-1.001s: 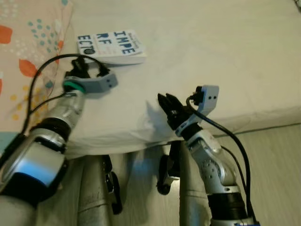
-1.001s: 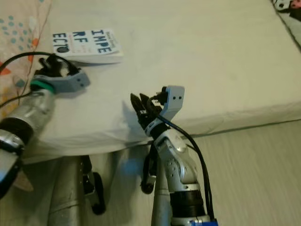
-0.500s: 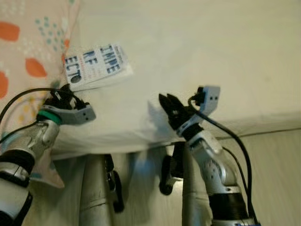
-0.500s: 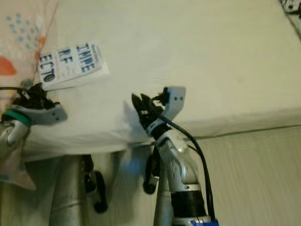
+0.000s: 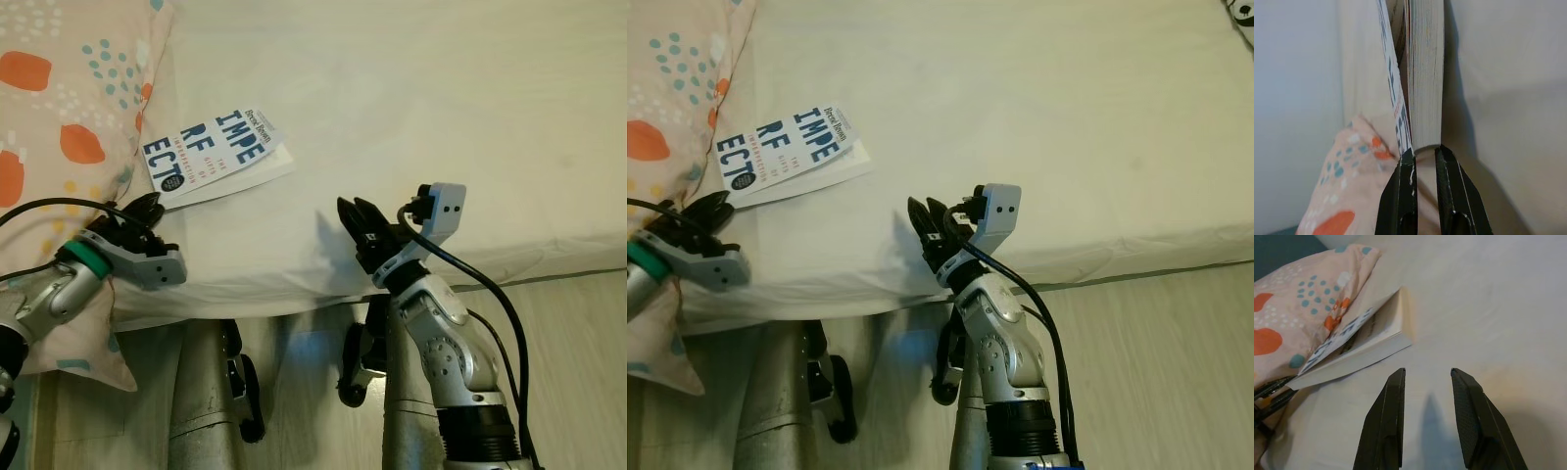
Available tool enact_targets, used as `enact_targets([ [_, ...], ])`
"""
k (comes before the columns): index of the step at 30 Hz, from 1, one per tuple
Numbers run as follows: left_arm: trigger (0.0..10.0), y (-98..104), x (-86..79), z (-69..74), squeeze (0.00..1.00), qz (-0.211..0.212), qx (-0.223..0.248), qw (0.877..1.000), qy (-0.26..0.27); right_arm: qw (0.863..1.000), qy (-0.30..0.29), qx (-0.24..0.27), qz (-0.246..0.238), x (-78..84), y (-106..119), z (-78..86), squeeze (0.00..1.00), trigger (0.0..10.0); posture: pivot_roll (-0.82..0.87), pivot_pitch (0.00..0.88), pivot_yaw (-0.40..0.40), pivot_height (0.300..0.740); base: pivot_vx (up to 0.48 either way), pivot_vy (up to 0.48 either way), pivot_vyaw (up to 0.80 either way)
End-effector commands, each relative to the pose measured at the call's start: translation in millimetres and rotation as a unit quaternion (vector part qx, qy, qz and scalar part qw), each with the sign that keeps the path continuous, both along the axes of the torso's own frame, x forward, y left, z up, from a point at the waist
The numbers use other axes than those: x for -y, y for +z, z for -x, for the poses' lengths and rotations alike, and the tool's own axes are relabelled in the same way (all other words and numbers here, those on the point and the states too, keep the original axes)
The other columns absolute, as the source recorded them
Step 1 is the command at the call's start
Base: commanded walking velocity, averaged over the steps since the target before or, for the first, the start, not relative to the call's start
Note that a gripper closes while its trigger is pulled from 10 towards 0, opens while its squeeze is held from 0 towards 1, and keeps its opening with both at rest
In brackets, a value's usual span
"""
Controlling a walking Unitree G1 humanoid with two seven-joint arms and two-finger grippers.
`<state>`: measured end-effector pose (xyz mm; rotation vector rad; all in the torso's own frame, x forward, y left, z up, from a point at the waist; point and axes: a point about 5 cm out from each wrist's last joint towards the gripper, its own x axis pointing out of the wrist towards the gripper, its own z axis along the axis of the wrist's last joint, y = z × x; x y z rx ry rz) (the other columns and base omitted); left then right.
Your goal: Clean up the room
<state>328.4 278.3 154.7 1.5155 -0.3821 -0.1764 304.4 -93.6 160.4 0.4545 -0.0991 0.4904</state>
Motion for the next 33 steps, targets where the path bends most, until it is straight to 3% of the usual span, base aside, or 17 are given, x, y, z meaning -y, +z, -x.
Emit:
enact_targets([
  [1, 10.0, -8.8, -33.2, 11.3, 0.00, -0.034, -0.017, 0.997, 0.072, 1.000, -0.003, -0.013, 0.003, 1.5, -9.0, 3.6, 0.00, 10.0, -0.07, 0.330, 0.104, 0.585, 0.000, 0.000, 0.00],
  [4, 10.0, -8.9, -45.9, 15.9, 0.00, -0.040, -0.018, 0.994, 0.102, 1.000, -0.004, -0.013, 0.003, 1.9, -8.8, 3.5, 0.00, 10.0, -0.07, 0.330, 0.104, 0.585, 0.000, 0.000, 0.00],
  [7, 10.0, -17.8, -72.3, 31.3, 0.00, -0.054, -0.035, 0.983, 0.171, 1.000, -0.003, -0.012, 0.003, 1.8, -7.9, 2.6, 0.00, 10.0, -0.08, 0.319, 0.095, 0.585, 0.000, 0.000, 0.00],
  [10, 10.0, -23.8, -77.1, 35.4, 0.00, -0.060, -0.040, 0.979, 0.192, 1.000, -0.002, -0.011, 0.004, 1.8, -7.9, 2.2, 0.00, 10.0, -0.08, 0.316, 0.091, 0.585, 0.000, 0.000, 0.00],
  [16, 10.0, -40.6, -50.1, 29.9, 0.00, -0.017, -0.050, 0.986, 0.156, 1.000, 0.004, -0.010, 0.007, 0.5, -8.1, 0.9, 0.00, 10.0, -0.08, 0.304, 0.079, 0.585, 0.000, 0.000, 0.00],
  [17, 10.0, -42.9, -39.6, 26.8, 0.93, -0.003, -0.048, 0.989, 0.137, 1.000, 0.005, -0.009, 0.007, -0.1, -7.6, 0.4, 0.00, 10.0, -0.08, 0.300, 0.078, 0.585, 0.000, 0.000, 0.00],
  [18, 10.0, -45.0, -31.0, 24.3, 1.00, 0.008, -0.049, 0.991, 0.122, 1.000, 0.006, -0.009, 0.007, -0.5, -7.1, 0.2, 0.00, 10.0, -0.08, 0.299, 0.077, 0.585, 0.000, 0.000, 0.00],
  [20, 10.0, -46.9, -12.1, 19.0, 1.00, 0.038, -0.049, 0.994, 0.087, 1.000, 0.006, -0.008, 0.007, -0.5, -6.8, -0.4, 0.00, 10.0, -0.08, 0.294, 0.077, 0.585, 0.000, 0.000, 0.00],
  [23, 10.0, -47.6, -4.8, 17.9, 1.00, 0.050, -0.052, 0.995, 0.072, 1.000, 0.006, -0.008, 0.007, -0.5, -6.8, -0.5, 0.00, 10.0, -0.08, 0.294, 0.077, 0.585, 0.000, 0.000, 0.00],
  [26, 10.0, -46.8, 30.3, 18.4, 1.00, 0.090, -0.040, 0.995, -0.016, 1.000, 0.006, -0.007, 0.008, 0.3, -7.5, -0.7, 0.00, 10.0, -0.08, 0.291, 0.077, 0.585, 0.000, 0.000, 0.00],
  [27, 10.0, -46.8, 30.3, 18.4, 1.00, 0.090, -0.040, 0.995, -0.016, 1.000, 0.006, -0.007, 0.008, 0.3, -7.5, -0.7, 0.00, 10.0, -0.08, 0.291, 0.077, 0.585, 0.000, 0.000, 0.00],
  [28, 10.0, -46.5, 38.4, 19.1, 0.84, 0.099, -0.038, 0.994, -0.035, 1.000, 0.006, -0.008, 0.009, 0.5, -7.8, -0.8, 0.00, 10.0, -0.08, 0.291, 0.077, 0.585, 0.000, 0.000, 0.00],
  [29, 10.0, -46.5, 38.4, 19.1, 0.84, 0.099, -0.038, 0.994, -0.035, 1.000, 0.006, -0.008, 0.009, 0.5, -7.8, -0.8, 0.00, 10.0, -0.08, 0.291, 0.077, 0.585, 0.000, 0.000, 0.00],
  [30, 10.0, -43.7, 55.2, 19.1, 0.73, 0.120, -0.032, 0.990, -0.067, 1.000, 0.006, -0.007, 0.009, 0.1, -7.9, -1.0, 0.00, 10.0, -0.08, 0.290, 0.075, 0.585, 0.000, 0.000, 0.00],
  [31, 10.0, -37.9, 69.4, 16.9, 0.00, 0.138, -0.022, 0.986, -0.089, 1.000, 0.007, -0.007, 0.008, -0.5, -7.7, -1.4, 0.00, 10.0, -0.08, 0.288, 0.074, 0.585, 0.000, 0.000, 0.00],
  [33, 10.0, -28.6, 85.2, 11.9, 0.00, 0.158, -0.005, 0.982, -0.105, 1.000, 0.008, -0.006, 0.008, -1.3, -7.2, -2.4, 0.00, 10.0, -0.08, 0.285, 0.074, 0.585, 0.000, 0.000, 0.00],
])
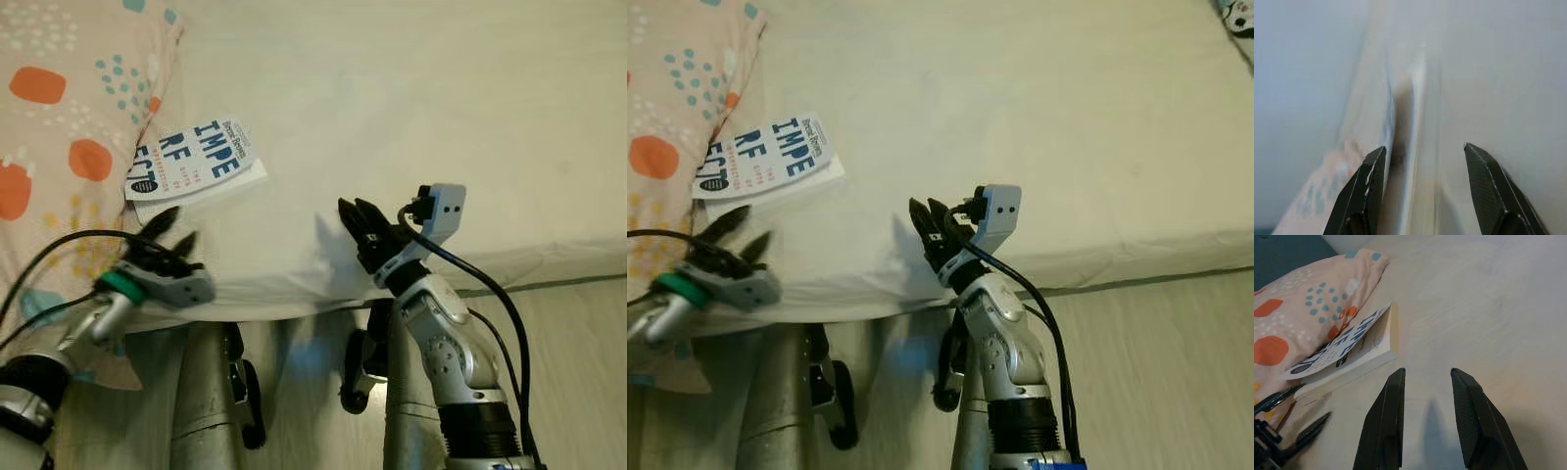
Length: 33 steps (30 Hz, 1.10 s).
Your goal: Clean up the room
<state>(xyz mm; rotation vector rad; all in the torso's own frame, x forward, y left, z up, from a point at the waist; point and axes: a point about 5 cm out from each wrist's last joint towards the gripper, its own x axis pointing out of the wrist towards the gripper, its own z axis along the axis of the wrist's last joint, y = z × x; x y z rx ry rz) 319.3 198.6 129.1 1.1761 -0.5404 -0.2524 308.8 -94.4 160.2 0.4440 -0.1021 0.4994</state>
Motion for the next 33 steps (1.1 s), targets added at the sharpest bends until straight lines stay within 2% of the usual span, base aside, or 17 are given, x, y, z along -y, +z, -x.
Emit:
enact_targets([
  [1, 10.0, -3.0, 5.5, 2.8, 0.00, 0.005, -0.009, 1.000, -0.009, 1.000, 0.004, -0.010, 0.003, -2.2, -7.0, 1.9, 0.00, 10.0, -0.08, 0.285, 0.074, 0.585, 0.000, 0.000, 0.00],
  [5, 10.0, 14.6, 5.7, -6.8, 0.00, 0.009, 0.029, 1.000, 0.004, 1.000, 0.005, -0.008, 0.003, -2.8, -5.9, 0.8, 0.00, 10.0, -0.08, 0.281, 0.074, 0.585, 0.000, 0.000, 0.00],
  [7, 10.0, 45.3, -5.9, -13.0, 0.00, 0.038, 0.102, 0.993, 0.036, 1.000, 0.005, -0.007, 0.003, -1.8, -5.5, 0.5, 0.00, 10.0, -0.08, 0.277, 0.074, 0.585, 0.000, 0.000, 0.00],
  [9, 10.0, 63.1, -6.6, -12.8, 0.00, 0.057, 0.139, 0.988, 0.039, 1.000, 0.004, -0.006, 0.003, -0.6, -5.7, 0.6, 0.00, 10.0, -0.08, 0.276, 0.074, 0.585, 0.000, 0.000, 0.00],
  [10, 10.0, 63.7, -0.8, -12.1, 0.00, 0.056, 0.132, 0.989, 0.025, 1.000, 0.004, -0.006, 0.004, -0.3, -6.2, 0.9, 0.00, 10.0, -0.08, 0.276, 0.074, 0.585, 0.000, 0.000, 0.00],
  [13, 10.0, 63.7, -0.8, -12.1, 0.00, 0.056, 0.132, 0.989, 0.025, 1.000, 0.004, -0.006, 0.004, -0.3, -6.2, 0.9, 0.00, 10.0, -0.08, 0.276, 0.074, 0.585, 0.000, 0.000, 0.00],
  [14, 10.0, 55.7, 11.9, -10.4, 0.00, 0.035, 0.101, 0.994, -0.004, 1.000, 0.004, -0.007, 0.004, -0.4, -6.8, 1.0, 0.00, 10.0, -0.07, 0.277, 0.073, 0.585, 0.000, 0.000, 0.00],
  [15, 10.0, 55.7, 11.9, -10.4, 0.00, 0.035, 0.101, 0.994, -0.004, 1.000, 0.004, -0.007, 0.004, -0.4, -6.8, 1.0, 0.00, 10.0, -0.07, 0.277, 0.073, 0.585, 0.000, 0.000, 0.00],
  [16, 10.0, 38.7, 28.1, -8.1, 1.00, 0.015, 0.046, 0.998, -0.029, 1.000, 0.005, -0.007, 0.003, -1.3, -7.1, 1.1, 0.00, 10.0, -0.07, 0.279, 0.075, 0.585, 0.000, 0.000, 0.00],
  [17, 10.0, 23.3, 40.8, -6.3, 1.00, 0.002, -0.005, 0.999, -0.044, 1.000, 0.005, -0.007, 0.002, -2.1, -7.2, 1.0, 0.00, 10.0, -0.07, 0.280, 0.075, 0.585, 0.000, 0.000, 0.00],
  [18, 10.0, 23.3, 40.8, -6.3, 1.00, 0.002, -0.005, 0.999, -0.044, 1.000, 0.005, -0.007, 0.002, -2.1, -7.2, 1.0, 0.00, 10.0, -0.07, 0.280, 0.075, 0.585, 0.000, 0.000, 0.00],
  [19, 10.0, 11.0, 50.7, -6.4, 1.00, -0.004, -0.048, 0.998, -0.042, 1.000, 0.005, -0.008, 0.001, -3.0, -7.1, 0.7, 0.00, 10.0, -0.07, 0.281, 0.073, 0.585, 0.000, 0.000, 0.00],
  [23, 10.0, 3.3, 57.8, -8.6, 1.00, -0.012, -0.071, 0.997, -0.030, 1.000, 0.006, -0.008, 0.000, -3.6, -7.1, 0.5, 0.00, 10.0, -0.07, 0.282, 0.070, 0.585, 0.000, 0.000, 0.00],
  [24, 10.0, -3.0, 62.8, -15.5, 1.00, -0.025, -0.087, 0.996, 0.001, 1.000, 0.007, -0.008, 0.000, -4.6, -7.4, 0.2, 0.00, 10.0, -0.07, 0.283, 0.068, 0.585, 0.000, 0.000, 0.00],
  [26, 10.0, -3.0, 62.8, -15.5, 1.00, -0.025, -0.087, 0.996, 0.001, 1.000, 0.007, -0.008, 0.000, -4.6, -7.4, 0.2, 0.00, 10.0, -0.07, 0.283, 0.068, 0.585, 0.000, 0.000, 0.00],
  [29, 10.0, -5.3, 72.5, -41.7, 1.00, -0.035, -0.100, 0.989, 0.103, 1.000, 0.013, -0.008, 0.000, -8.5, -6.7, -1.2, 0.00, 10.0, -0.07, 0.285, 0.063, 0.585, 0.000, 0.000, 0.00],
  [33, 10.0, -2.5, 70.0, -51.2, 1.00, -0.043, -0.107, 0.984, 0.137, 1.000, 0.014, -0.007, -0.001, -9.5, -6.0, -1.6, 0.00, 10.0, -0.07, 0.286, 0.062, 0.585, 0.000, 0.000, 0.00],
])
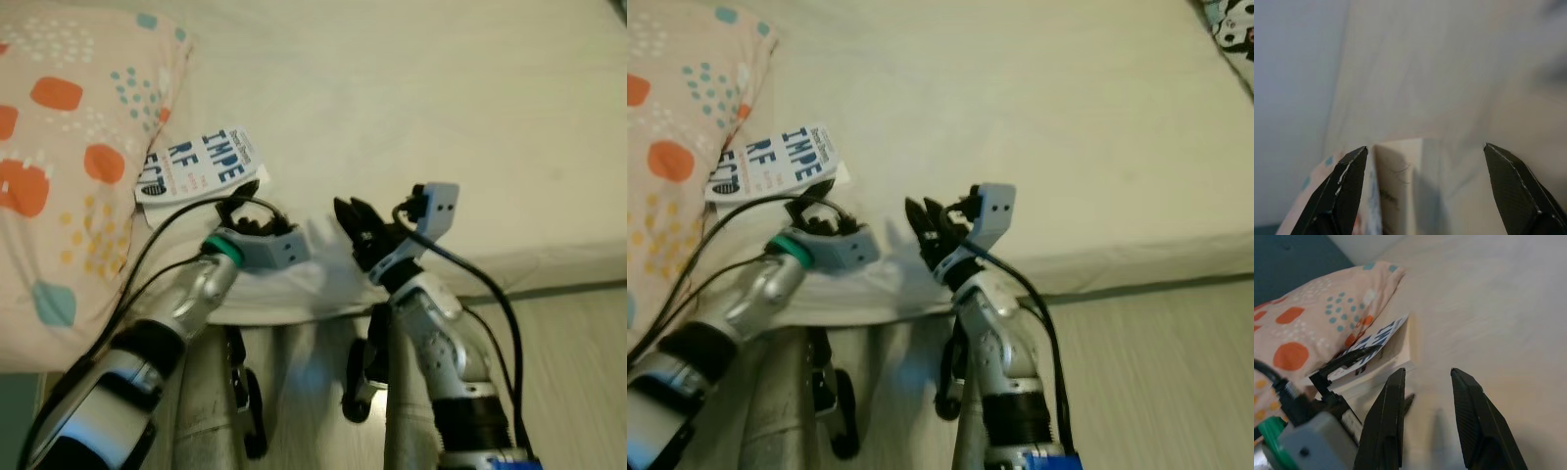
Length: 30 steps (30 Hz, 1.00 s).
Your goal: Clean up the room
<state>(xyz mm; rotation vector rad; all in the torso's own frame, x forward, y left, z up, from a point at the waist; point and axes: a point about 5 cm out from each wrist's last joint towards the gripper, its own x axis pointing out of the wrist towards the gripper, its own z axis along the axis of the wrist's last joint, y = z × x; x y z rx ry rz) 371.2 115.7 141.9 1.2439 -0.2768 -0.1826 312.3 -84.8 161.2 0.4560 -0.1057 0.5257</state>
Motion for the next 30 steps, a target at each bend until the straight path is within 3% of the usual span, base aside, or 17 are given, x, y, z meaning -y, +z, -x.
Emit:
enact_targets([
  [1, 10.0, -15.6, -15.5, -2.0, 0.84, -0.021, -0.039, 0.998, 0.047, 1.000, 0.002, -0.011, 0.005, -0.3, -7.1, 2.0, 0.00, 10.0, -0.07, 0.286, 0.063, 0.585, 0.000, 0.000, 0.00],
  [2, 10.0, -15.6, -15.5, -2.0, 0.84, -0.021, -0.039, 0.998, 0.047, 1.000, 0.002, -0.011, 0.005, -0.3, -7.1, 2.0, 0.00, 10.0, -0.07, 0.286, 0.063, 0.585, 0.000, 0.000, 0.00],
  [3, 10.0, -17.5, -18.9, -4.0, 0.00, -0.034, -0.054, 0.996, 0.056, 1.000, 0.002, -0.010, 0.004, -0.7, -7.1, 2.1, 0.00, 10.0, -0.07, 0.288, 0.065, 0.585, 0.000, 0.000, 0.00],
  [7, 10.0, -21.4, -26.4, -5.6, 0.00, -0.054, -0.074, 0.993, 0.074, 1.000, 0.002, -0.011, 0.004, -1.0, -7.6, 2.2, 0.00, 10.0, -0.07, 0.288, 0.066, 0.585, 0.000, 0.000, 0.00],
  [11, 10.0, -29.7, -53.5, -6.3, 0.00, -0.083, -0.090, 0.983, 0.139, 1.000, 0.000, -0.011, 0.003, 0.2, -7.8, 1.5, 0.00, 10.0, -0.07, 0.287, 0.065, 0.585, 0.000, 0.000, 0.00],
  [14, 10.0, -30.1, -64.8, -6.3, 0.00, -0.081, -0.087, 0.978, 0.169, 1.000, 0.000, -0.011, 0.003, 0.2, -7.9, 1.2, 0.00, 10.0, -0.07, 0.286, 0.064, 0.585, 0.000, 0.000, 0.00],
  [18, 10.0, -23.9, -94.0, -4.6, 0.00, -0.055, -0.053, 0.967, 0.244, 1.000, 0.002, -0.010, 0.003, -1.0, -7.5, 1.1, 0.00, 10.0, -0.07, 0.286, 0.060, 0.585, 0.000, 0.000, 0.00],
  [22, 9.8, -23.2, -97.0, -4.1, 0.00, -0.049, -0.047, 0.966, 0.251, 1.000, 0.003, -0.010, 0.003, -1.3, -7.5, 1.2, 0.00, 10.0, -0.07, 0.286, 0.060, 0.585, 0.000, 0.000, 0.00],
  [23, 4.0, -24.0, -97.8, -3.3, 0.00, -0.047, -0.046, 0.966, 0.251, 1.000, 0.003, -0.010, 0.004, -1.2, -7.6, 1.4, 0.00, 10.0, -0.07, 0.284, 0.059, 0.585, 0.000, 0.000, 0.00],
  [24, 0.0, -25.5, -98.2, -2.3, 0.00, -0.045, -0.045, 0.966, 0.250, 1.000, 0.003, -0.010, 0.004, -1.0, -7.7, 1.5, 0.00, 10.0, -0.07, 0.283, 0.059, 0.585, 0.000, 0.000, 0.00],
  [30, 0.0, -33.2, -97.8, 2.2, 0.00, -0.047, -0.046, 0.969, 0.237, 1.000, 0.003, -0.011, 0.005, 0.3, -8.6, 1.6, 0.00, 10.0, -0.06, 0.284, 0.059, 0.585, 0.000, 0.000, 0.00],
])
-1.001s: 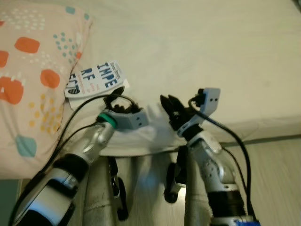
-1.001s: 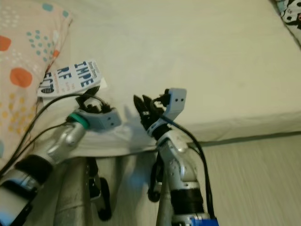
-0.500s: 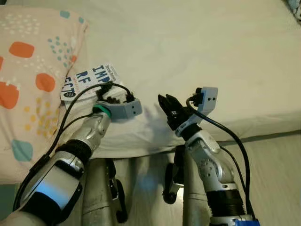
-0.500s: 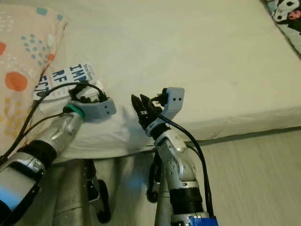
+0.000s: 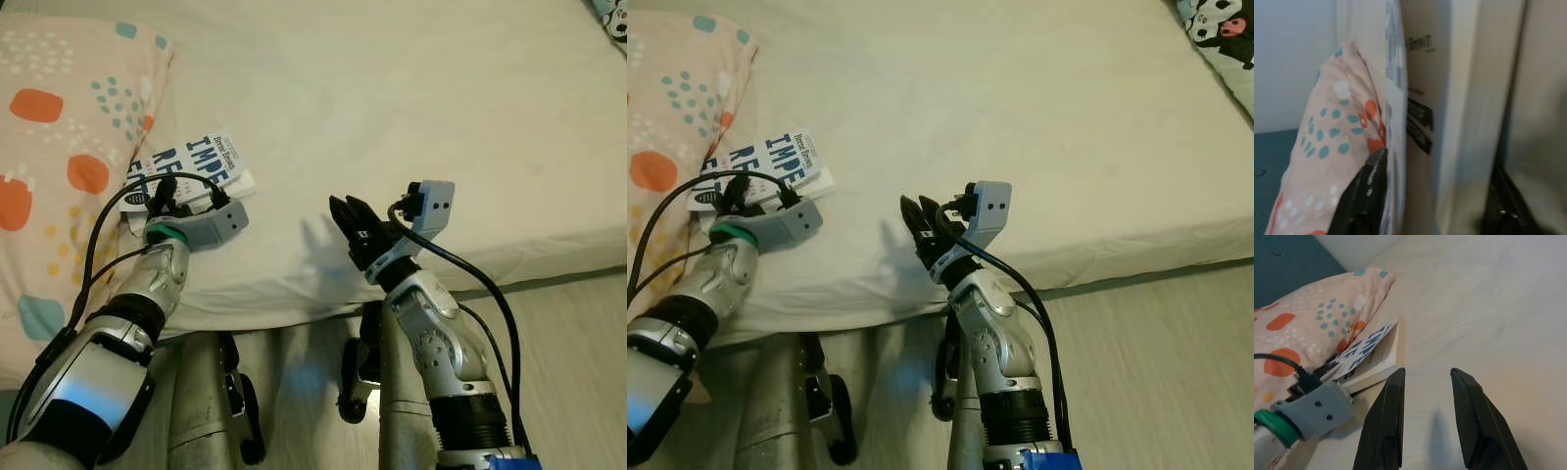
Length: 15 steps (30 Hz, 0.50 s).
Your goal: Clean up the room
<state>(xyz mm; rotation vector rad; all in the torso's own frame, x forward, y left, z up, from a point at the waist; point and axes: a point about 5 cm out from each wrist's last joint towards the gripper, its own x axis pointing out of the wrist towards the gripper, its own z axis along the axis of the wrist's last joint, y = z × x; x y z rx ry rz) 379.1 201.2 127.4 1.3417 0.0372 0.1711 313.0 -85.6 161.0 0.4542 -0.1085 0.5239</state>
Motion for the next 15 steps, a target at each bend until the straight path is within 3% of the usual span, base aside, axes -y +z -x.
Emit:
enact_targets([
  [1, 0.0, -20.3, -11.8, 11.2, 0.00, -0.005, -0.032, 0.999, 0.015, 1.000, 0.004, -0.012, 0.004, -0.3, -8.6, 2.4, 0.00, 10.0, -0.06, 0.283, 0.059, 0.585, 0.000, 0.000, 0.00],
  [10, 0.0, -21.5, -5.5, 14.1, 0.00, -0.013, -0.005, 1.000, -0.023, 1.000, 0.007, -0.012, 0.004, -2.7, -9.0, 2.6, 0.00, 10.0, -0.06, 0.279, 0.059, 0.585, 0.000, 0.000, 0.00],
  [14, 0.0, -10.2, -10.2, 14.5, 0.00, -0.027, 0.038, 0.997, -0.057, 1.000, 0.006, -0.012, 0.004, -2.2, -8.8, 2.6, 0.00, 10.0, -0.06, 0.278, 0.063, 0.585, 0.000, 0.000, 0.00],
  [15, 0.0, -4.6, -18.6, 15.4, 0.00, -0.034, 0.055, 0.996, -0.057, 1.000, 0.005, -0.012, 0.004, -1.5, -9.0, 3.0, 0.00, 10.0, -0.06, 0.277, 0.064, 0.585, 0.000, 0.000, 0.00],
])
